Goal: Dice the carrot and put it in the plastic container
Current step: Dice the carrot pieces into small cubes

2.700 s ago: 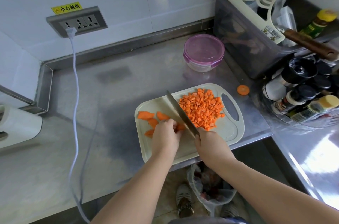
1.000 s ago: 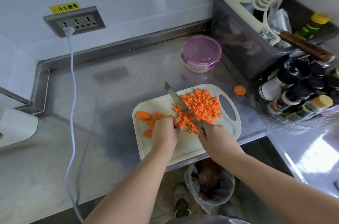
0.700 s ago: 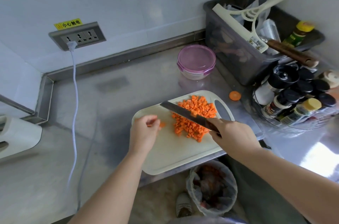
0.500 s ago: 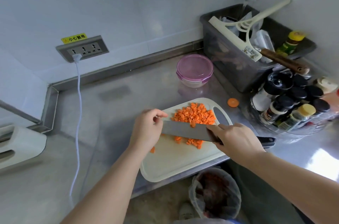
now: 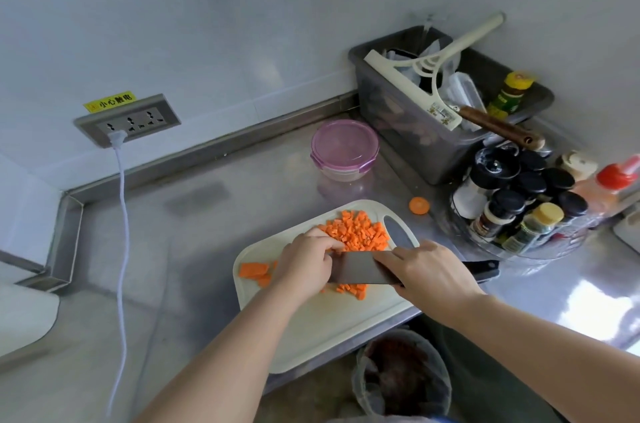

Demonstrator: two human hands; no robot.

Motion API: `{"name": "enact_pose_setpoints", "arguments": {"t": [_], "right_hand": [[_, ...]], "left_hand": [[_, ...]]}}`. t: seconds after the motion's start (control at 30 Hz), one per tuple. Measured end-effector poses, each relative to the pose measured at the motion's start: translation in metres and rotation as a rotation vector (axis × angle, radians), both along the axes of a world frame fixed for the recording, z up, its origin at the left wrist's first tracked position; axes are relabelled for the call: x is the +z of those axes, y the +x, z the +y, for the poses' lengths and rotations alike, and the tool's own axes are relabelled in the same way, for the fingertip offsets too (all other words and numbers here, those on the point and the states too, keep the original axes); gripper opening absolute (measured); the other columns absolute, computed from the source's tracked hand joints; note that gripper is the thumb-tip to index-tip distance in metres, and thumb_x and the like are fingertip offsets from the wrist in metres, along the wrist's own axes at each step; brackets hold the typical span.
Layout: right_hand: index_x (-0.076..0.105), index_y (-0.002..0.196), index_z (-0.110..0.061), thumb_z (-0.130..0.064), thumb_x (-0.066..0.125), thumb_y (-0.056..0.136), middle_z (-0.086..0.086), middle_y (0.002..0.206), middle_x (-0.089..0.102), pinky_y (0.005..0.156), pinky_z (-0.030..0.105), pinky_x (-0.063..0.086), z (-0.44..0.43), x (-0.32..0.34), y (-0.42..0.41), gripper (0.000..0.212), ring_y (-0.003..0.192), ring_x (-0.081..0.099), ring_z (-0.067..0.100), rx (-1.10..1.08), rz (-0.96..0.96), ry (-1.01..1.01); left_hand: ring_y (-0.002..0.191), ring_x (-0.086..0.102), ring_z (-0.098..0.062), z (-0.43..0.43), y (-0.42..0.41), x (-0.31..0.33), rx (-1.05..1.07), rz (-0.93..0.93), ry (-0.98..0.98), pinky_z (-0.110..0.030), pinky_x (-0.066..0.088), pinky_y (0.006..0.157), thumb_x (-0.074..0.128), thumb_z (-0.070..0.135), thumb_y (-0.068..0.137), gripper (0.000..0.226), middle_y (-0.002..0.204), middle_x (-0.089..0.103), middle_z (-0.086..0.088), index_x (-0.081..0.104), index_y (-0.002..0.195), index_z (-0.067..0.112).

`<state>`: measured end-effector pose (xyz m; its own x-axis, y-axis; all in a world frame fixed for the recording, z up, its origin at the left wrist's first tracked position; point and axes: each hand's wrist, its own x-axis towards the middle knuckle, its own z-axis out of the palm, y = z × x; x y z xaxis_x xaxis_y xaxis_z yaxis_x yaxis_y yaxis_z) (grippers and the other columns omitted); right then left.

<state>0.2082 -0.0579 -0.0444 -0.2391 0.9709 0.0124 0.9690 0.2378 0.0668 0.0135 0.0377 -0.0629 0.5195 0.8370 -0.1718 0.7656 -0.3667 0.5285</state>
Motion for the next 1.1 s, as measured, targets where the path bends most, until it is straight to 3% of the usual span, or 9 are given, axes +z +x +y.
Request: {"name": "enact_pose_setpoints", "arguments": {"t": [0.1, 0.2, 0.3, 0.37, 0.4, 0.47, 0.57, 0.8, 1.1], "right_hand": [[0.068, 0.082, -0.025, -0.020, 0.084, 0.057, -0.009, 0.056, 0.056, 0.045, 0.022, 0.024, 0.002, 0.006, -0.001, 0.030, 0.039, 0.040, 0.018, -0.007, 0.062, -0.037], [0.055, 0.120, -0.032, -0.031, 0.054, 0.093, -0.010, 0.089, 0.063, 0.058, 0.025, 0.039, 0.006, 0.008, -0.005, 0.027, 0.071, 0.056, 0.019, -0.104, 0.153, -0.134], [0.048, 0.131, -0.034, -0.036, 0.046, 0.098, -0.009, 0.098, 0.064, 0.063, 0.026, 0.044, 0.013, 0.008, -0.011, 0.033, 0.085, 0.060, 0.016, -0.221, 0.327, -0.244], [0.049, 0.134, -0.031, -0.035, 0.046, 0.099, -0.008, 0.094, 0.064, 0.061, 0.025, 0.043, 0.019, 0.005, -0.018, 0.036, 0.082, 0.059, 0.015, -0.278, 0.424, -0.294], [0.050, 0.134, -0.029, -0.034, 0.047, 0.099, -0.010, 0.086, 0.060, 0.058, 0.024, 0.040, 0.023, 0.004, -0.022, 0.036, 0.074, 0.057, 0.013, -0.303, 0.470, -0.316], [0.053, 0.132, -0.025, -0.032, 0.048, 0.098, -0.014, 0.070, 0.052, 0.054, 0.023, 0.039, 0.030, 0.002, -0.030, 0.035, 0.061, 0.050, 0.007, -0.333, 0.527, -0.334], [0.057, 0.127, -0.023, -0.030, 0.050, 0.097, -0.014, 0.064, 0.050, 0.063, 0.033, 0.049, 0.038, 0.003, -0.040, 0.031, 0.059, 0.051, 0.008, -0.354, 0.546, -0.349], [0.056, 0.126, -0.023, -0.031, 0.050, 0.098, -0.012, 0.063, 0.051, 0.062, 0.031, 0.047, 0.040, 0.010, -0.047, 0.030, 0.057, 0.051, 0.008, -0.371, 0.538, -0.389], [0.056, 0.127, -0.024, -0.030, 0.050, 0.098, -0.013, 0.066, 0.052, 0.054, 0.022, 0.040, 0.045, 0.007, -0.051, 0.031, 0.058, 0.051, 0.005, -0.398, 0.539, -0.410]], "left_hand": [[0.112, 0.057, -0.018, 0.005, -0.006, 0.002, 0.069, -0.049, 0.034, -0.034, 0.043, 0.099, 0.043, -0.003, 0.085, 0.045, 0.122, 0.059, 0.002, 0.069, 0.113, 0.020], [0.101, 0.060, -0.015, 0.012, -0.023, 0.008, 0.283, -0.176, 0.058, -0.032, 0.048, 0.091, 0.041, -0.005, 0.088, 0.042, 0.117, 0.062, 0.000, 0.067, 0.114, 0.018], [0.077, 0.057, 0.001, 0.018, -0.052, 0.011, 0.490, -0.229, 0.095, -0.009, 0.043, 0.067, 0.041, -0.003, 0.092, 0.039, 0.111, 0.063, 0.001, 0.065, 0.115, 0.017], [0.076, 0.055, -0.004, 0.020, -0.073, 0.008, 0.546, -0.201, 0.098, -0.002, 0.037, 0.062, 0.040, -0.005, 0.092, 0.038, 0.110, 0.062, -0.001, 0.065, 0.116, 0.013], [0.079, 0.057, -0.007, 0.021, -0.083, 0.004, 0.547, -0.171, 0.092, -0.003, 0.038, 0.066, 0.040, -0.005, 0.092, 0.038, 0.111, 0.063, -0.002, 0.065, 0.116, 0.012], [0.096, 0.062, -0.016, 0.024, -0.100, -0.008, 0.497, -0.057, 0.076, -0.020, 0.046, 0.085, 0.045, -0.003, 0.090, 0.037, 0.117, 0.065, -0.003, 0.065, 0.117, 0.014], [0.115, 0.057, -0.021, 0.024, -0.118, -0.021, 0.333, 0.189, -0.005, -0.036, 0.046, 0.095, 0.053, 0.006, 0.090, 0.040, 0.130, 0.058, -0.002, 0.059, 0.127, 0.021], [0.117, 0.051, -0.017, 0.028, -0.117, -0.024, 0.112, 0.367, -0.004, -0.030, 0.044, 0.091, 0.059, 0.019, 0.091, 0.039, 0.127, 0.048, 0.006, 0.055, 0.128, 0.027], [0.116, 0.054, -0.019, 0.036, -0.115, -0.023, 0.160, 0.337, -0.070, -0.030, 0.044, 0.090, 0.069, 0.025, 0.085, 0.035, 0.134, 0.050, -0.002, 0.058, 0.118, 0.022]]}}
